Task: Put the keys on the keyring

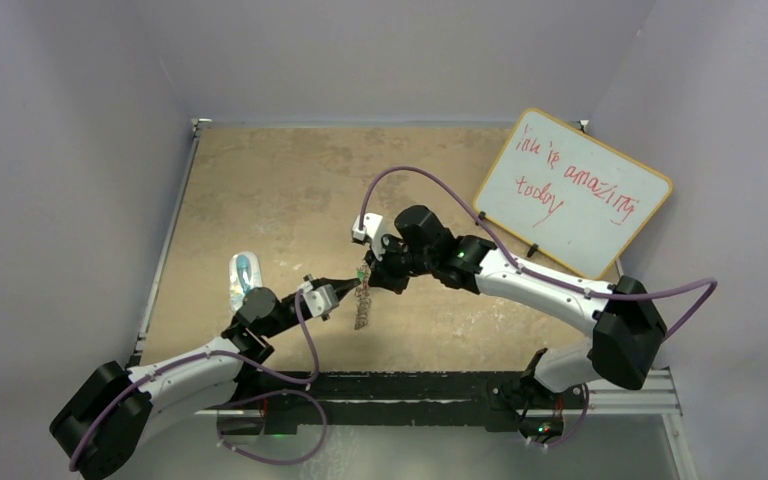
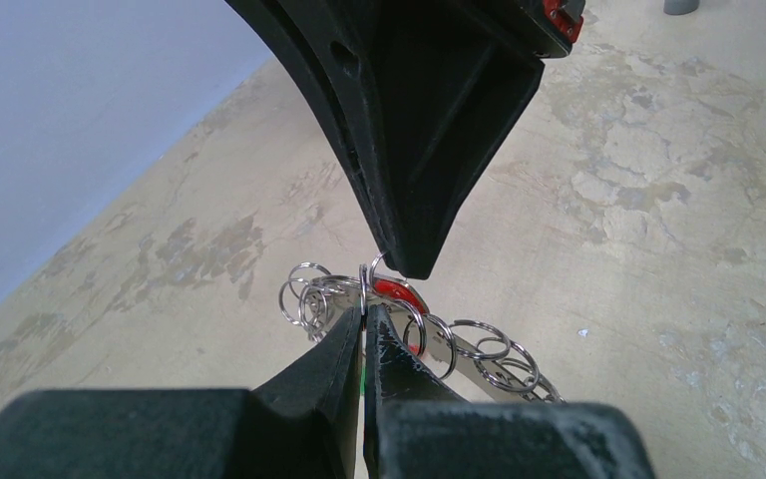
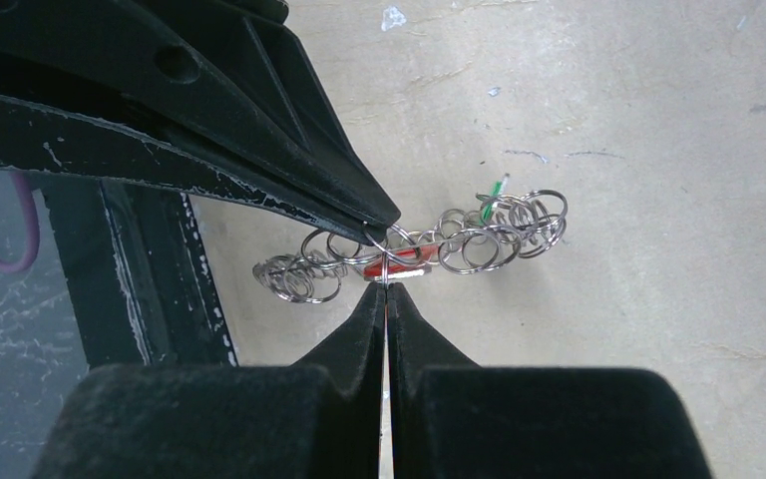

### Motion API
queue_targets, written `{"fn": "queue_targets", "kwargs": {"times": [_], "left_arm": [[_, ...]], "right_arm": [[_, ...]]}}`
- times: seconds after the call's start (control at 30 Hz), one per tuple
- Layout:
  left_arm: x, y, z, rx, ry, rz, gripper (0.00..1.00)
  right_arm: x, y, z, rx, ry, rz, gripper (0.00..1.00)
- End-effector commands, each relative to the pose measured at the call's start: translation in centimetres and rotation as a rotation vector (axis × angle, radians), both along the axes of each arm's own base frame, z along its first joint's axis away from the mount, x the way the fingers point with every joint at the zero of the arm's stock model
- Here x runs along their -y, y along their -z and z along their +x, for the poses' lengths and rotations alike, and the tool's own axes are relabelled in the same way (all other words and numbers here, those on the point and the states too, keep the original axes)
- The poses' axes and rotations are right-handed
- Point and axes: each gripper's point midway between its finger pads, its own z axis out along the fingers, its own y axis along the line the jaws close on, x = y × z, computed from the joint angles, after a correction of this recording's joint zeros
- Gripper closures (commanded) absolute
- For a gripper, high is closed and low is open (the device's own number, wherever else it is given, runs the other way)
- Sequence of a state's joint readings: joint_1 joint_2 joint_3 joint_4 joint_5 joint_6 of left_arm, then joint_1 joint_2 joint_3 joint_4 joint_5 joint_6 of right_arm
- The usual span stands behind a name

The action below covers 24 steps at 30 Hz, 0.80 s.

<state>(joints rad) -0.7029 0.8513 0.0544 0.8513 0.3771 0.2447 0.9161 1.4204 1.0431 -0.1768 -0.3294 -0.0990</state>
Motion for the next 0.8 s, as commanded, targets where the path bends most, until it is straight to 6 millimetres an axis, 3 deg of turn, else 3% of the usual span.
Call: {"fn": "queue_targets", "kwargs": {"times": [0.0, 0.37, 0.77], "left_arm": [[0.4, -2.0, 0.1, 0.03, 0.013, -0.043, 1.0], [0.4, -2.1, 0.1, 0.031, 0.012, -0.043, 1.0], [0.4, -2.1, 0.1, 0.032, 0.01, -0.042, 1.0]], "right_arm": [[-0.3, -0.8, 0.4, -0.013, 0.034, 0.011, 1.0], [-0.6, -2.6, 0.1, 0.05, -0.013, 0.08, 1.0], [-0.5, -1.8, 0.2, 0.01, 0.014, 0.041, 1.0]]}}
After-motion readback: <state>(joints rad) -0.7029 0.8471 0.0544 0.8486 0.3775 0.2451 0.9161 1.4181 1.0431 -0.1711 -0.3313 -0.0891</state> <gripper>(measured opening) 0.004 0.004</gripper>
